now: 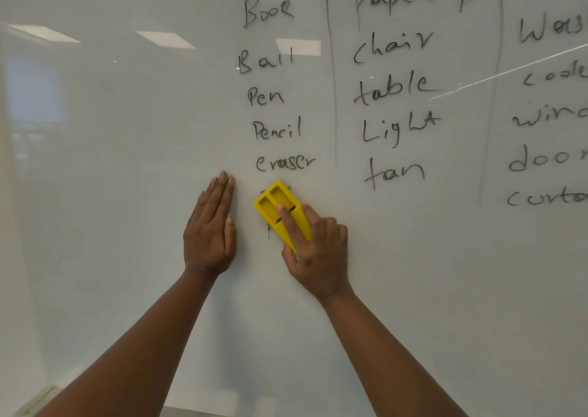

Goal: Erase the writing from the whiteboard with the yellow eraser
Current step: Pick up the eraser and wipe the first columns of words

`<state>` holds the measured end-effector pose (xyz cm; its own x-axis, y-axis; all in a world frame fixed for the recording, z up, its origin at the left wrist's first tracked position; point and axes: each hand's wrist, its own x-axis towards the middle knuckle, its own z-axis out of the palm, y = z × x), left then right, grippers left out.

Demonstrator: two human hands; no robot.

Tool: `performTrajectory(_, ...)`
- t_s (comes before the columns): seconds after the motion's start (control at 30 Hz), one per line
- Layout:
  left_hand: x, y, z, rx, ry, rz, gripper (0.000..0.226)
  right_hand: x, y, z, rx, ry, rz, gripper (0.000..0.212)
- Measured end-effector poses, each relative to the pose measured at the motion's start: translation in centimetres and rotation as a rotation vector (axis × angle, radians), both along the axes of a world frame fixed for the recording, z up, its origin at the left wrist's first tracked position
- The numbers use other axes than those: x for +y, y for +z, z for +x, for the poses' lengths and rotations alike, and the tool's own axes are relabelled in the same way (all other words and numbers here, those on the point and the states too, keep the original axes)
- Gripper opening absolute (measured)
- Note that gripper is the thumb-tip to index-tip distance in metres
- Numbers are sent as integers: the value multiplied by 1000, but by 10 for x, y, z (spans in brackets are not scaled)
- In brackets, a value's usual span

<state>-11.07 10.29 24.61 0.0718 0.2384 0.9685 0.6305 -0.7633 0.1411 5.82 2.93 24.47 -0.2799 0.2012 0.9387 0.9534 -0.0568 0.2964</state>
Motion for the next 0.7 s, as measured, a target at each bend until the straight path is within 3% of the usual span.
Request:
performTrajectory(0.3,-4,1,-5,49,28,-12,54,-11,-25,19,-216,-1,-95,52)
performTrajectory(0.57,-6,1,-3,25,-4,-24,53,-10,34,19,73,-52,98,49)
performTrajectory(0.7,-5,0,-1,-9,-27,-25,53,-4,44,2,81,-52,87,50)
